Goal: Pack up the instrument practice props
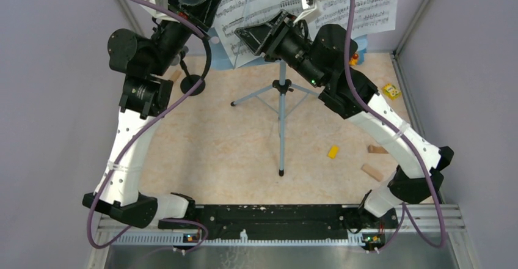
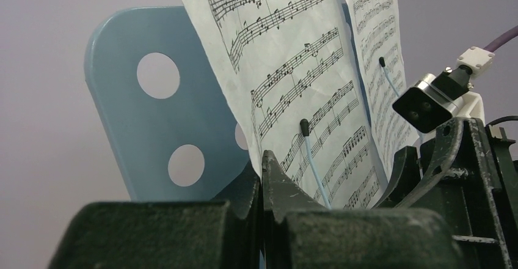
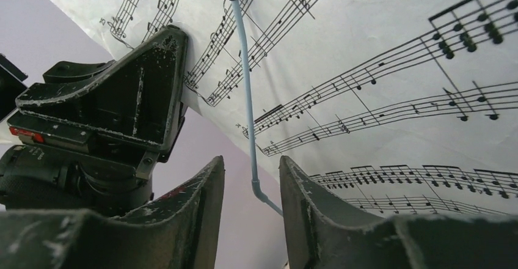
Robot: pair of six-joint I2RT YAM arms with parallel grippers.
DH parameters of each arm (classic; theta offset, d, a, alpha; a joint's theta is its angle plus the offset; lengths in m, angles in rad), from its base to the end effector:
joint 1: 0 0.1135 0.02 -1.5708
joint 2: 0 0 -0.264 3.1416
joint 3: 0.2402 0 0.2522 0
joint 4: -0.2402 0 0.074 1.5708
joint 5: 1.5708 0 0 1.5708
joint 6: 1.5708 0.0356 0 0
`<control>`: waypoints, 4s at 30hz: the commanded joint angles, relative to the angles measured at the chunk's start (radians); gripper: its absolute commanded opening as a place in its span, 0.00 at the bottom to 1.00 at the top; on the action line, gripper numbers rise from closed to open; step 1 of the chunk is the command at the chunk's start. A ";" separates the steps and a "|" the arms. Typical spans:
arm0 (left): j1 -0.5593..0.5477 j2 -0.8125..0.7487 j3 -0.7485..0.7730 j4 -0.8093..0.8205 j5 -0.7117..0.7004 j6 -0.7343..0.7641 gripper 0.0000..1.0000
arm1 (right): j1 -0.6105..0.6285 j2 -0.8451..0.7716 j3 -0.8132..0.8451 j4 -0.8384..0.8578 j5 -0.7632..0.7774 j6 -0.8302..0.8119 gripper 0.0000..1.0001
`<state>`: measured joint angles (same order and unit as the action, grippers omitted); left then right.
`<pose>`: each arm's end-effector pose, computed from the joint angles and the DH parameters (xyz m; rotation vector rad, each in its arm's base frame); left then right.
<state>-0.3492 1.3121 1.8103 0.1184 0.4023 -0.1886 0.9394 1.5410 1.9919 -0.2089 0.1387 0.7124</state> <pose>0.2077 -0.0904 0.6002 0.4544 0.9265 -0.6821 0.1885 0.2494 0.5643 -0.0364 1.4527 1.2906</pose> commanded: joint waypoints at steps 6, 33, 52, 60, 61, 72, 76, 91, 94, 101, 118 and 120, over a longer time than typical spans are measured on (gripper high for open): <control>-0.002 -0.034 -0.003 -0.014 -0.053 0.006 0.00 | -0.011 0.014 0.039 0.073 -0.027 -0.023 0.11; -0.002 -0.419 -0.168 -0.519 -0.977 0.064 0.00 | -0.011 -0.060 -0.138 0.231 -0.017 -0.199 0.00; -0.002 -0.613 -0.801 -0.690 -0.964 -0.389 0.00 | -0.010 -0.498 -0.589 0.096 -0.264 -0.451 0.67; 0.097 -0.461 -1.048 -0.398 -0.675 -0.514 0.00 | -0.010 -0.726 -0.879 0.036 -0.228 -0.402 0.66; 0.134 -0.436 -1.082 -0.360 -0.646 -0.536 0.00 | -0.010 -0.744 -0.914 0.036 -0.218 -0.388 0.66; 0.341 -0.320 -1.147 -0.378 -0.931 -0.592 0.00 | -0.010 -0.883 -1.111 -0.033 -0.150 -0.312 0.65; 0.405 -0.265 -1.133 -0.367 -0.919 -0.579 0.07 | -0.010 -0.885 -1.119 -0.094 -0.083 -0.305 0.64; 0.460 -0.312 -0.968 -0.628 -0.895 -0.586 0.98 | -0.010 -0.965 -1.073 -0.344 0.134 -0.284 0.65; 0.462 -0.386 -0.895 -0.690 -0.859 -0.552 0.98 | -0.010 -0.962 -1.012 -0.442 0.177 -0.282 0.65; 0.462 -0.580 -0.688 -0.667 -0.574 -0.183 0.99 | -0.010 -0.935 -0.842 -0.635 0.142 -0.381 0.65; 0.285 -0.436 -0.093 -0.466 0.230 -0.131 0.94 | -0.010 -1.011 -0.757 -0.634 0.049 -0.477 0.66; 0.231 -0.376 -0.028 -0.404 0.273 -0.172 0.90 | -0.010 -1.013 -0.755 -0.642 0.052 -0.485 0.66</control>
<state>-0.0410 0.8364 1.6554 -0.4473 0.5152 -0.2844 0.9348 0.5419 1.2068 -0.8433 0.1970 0.2527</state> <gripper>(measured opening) 0.934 0.658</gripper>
